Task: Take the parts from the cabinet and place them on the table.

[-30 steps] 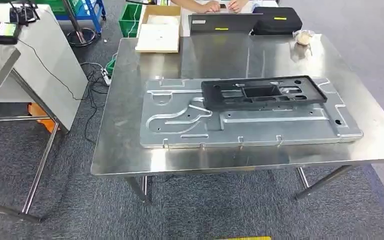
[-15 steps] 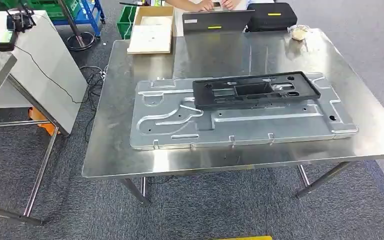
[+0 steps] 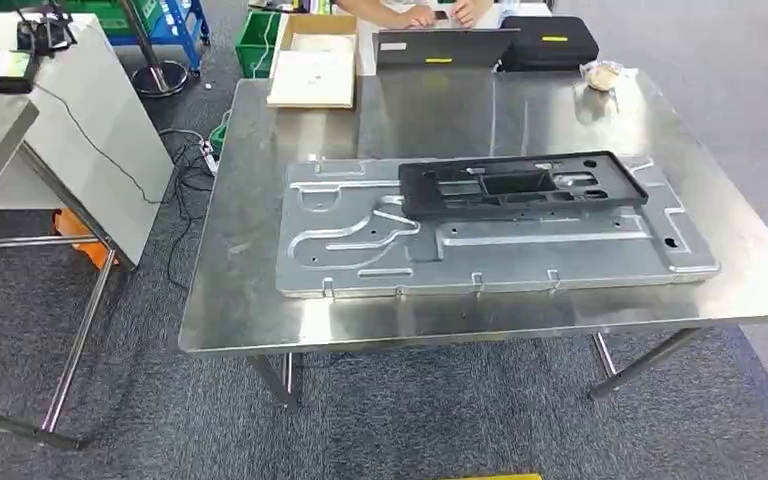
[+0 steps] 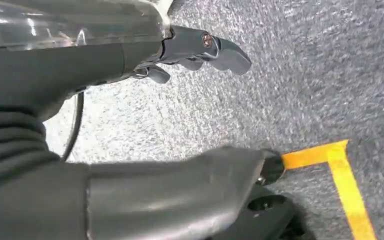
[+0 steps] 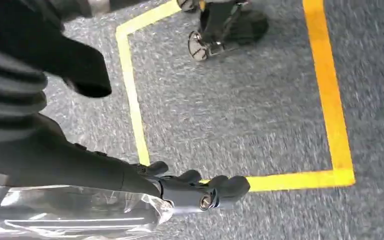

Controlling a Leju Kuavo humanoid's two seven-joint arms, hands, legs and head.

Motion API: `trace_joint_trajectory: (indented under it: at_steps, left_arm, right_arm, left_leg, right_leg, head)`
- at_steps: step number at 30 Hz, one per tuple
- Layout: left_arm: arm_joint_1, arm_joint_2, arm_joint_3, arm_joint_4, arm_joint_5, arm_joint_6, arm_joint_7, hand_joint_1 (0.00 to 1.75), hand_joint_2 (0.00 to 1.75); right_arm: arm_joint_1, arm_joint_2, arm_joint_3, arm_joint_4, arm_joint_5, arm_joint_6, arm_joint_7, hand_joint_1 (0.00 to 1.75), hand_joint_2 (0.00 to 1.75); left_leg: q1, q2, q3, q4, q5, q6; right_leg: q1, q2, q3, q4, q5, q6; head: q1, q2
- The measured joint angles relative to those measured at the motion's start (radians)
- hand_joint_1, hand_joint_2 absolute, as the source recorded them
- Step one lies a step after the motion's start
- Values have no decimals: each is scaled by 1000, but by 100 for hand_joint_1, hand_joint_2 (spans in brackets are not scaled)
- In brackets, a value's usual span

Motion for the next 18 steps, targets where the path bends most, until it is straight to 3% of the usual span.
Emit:
trace_joint_trajectory:
  at_steps: [1,2,3,4,6,7,8,11,13,14,16,17,18]
  left_arm:
    - [0,-1,0,0,0,1,4,0,175]
    - [1,-3,1,0,0,1,7,0,175]
    - [0,-3,1,0,0,1,7,0,175]
    - [1,-5,2,0,0,1,8,0,175]
    - [1,-9,2,0,0,1,8,0,175]
    - [0,-10,2,0,0,1,8,0,175]
    - [-1,-11,2,0,0,1,8,0,175]
    - [-2,-12,4,0,0,2,8,0,175]
    - [-2,-12,4,0,-3,0,7,0,175]
    - [-2,-12,4,0,-5,-2,6,0,175]
    - [-2,-12,6,0,-5,-6,3,0,175]
    - [-1,-12,6,0,-6,-7,2,0,175]
    - [2,-12,6,0,-10,-9,3,0,175]
  right_arm:
    - [0,0,0,0,0,3,-1,0,175]
    - [1,0,0,0,-1,5,-1,0,175]
    - [3,0,0,0,-2,5,-1,0,175]
    - [4,0,0,0,-2,5,-1,0,175]
    - [4,0,1,0,-2,5,-1,0,175]
    - [3,0,1,0,-2,5,-2,0,175]
    - [2,0,2,0,-2,5,-2,0,175]
    - [4,0,5,0,-3,7,-3,0,175]
    - [3,5,5,2,-6,16,-11,0,175]
    - [3,4,5,2,-8,19,-22,0,175]
    - [3,5,6,2,-16,28,-43,0,175]
    - [3,5,6,2,-16,32,-46,0,175]
    - [4,5,6,2,-16,36,-47,0,175]
  left_leg:
    - [-1,1,-2,1,0,0]
    - [-2,1,-3,2,0,0]
    - [-2,1,-3,4,0,0]
    - [-2,0,-3,5,-2,-1]
    - [-1,-1,0,12,-7,-7]
    - [-2,-1,-1,17,-11,-11]
    - [-10,-2,-5,24,-15,-19]
    - [-8,-2,-4,20,-13,-31]
    - [-4,-3,-10,40,-33,-42]
    - [-4,-3,-33,90,-70,-47]
    - [1,-4,-110,259,-155,-56]
    - [2,-3,-143,331,-180,-59]
    - [4,-3,-156,360,-180,-60]
  right_leg:
    - [0,0,-36,78,-33,3]
    - [0,0,-64,136,-48,5]
    - [0,0,-68,143,-35,6]
    - [-1,0,-48,100,0,6]
    - [-4,-1,42,-77,93,3]
    - [-5,-2,75,-153,107,-1]
    - [3,-1,77,-160,102,-4]
    - [5,2,72,-157,103,-19]
    - [-4,1,76,-169,112,-34]
    - [-5,0,74,-169,112,-42]
    - [-4,-1,70,-169,112,-44]
    - [-4,-1,69,-168,112,-44]
    - [-3,-1,69,-168,112,-44]
  head:
    - [0,0]
    - [0,0]
    - [0,0]
    - [0,0]
    - [0,0]
    - [0,0]
    - [0,0]
    - [0,0]
    - [0,0]
    - [-1,0]
    - [0,0]
    - [0,0]
    - [0,0]
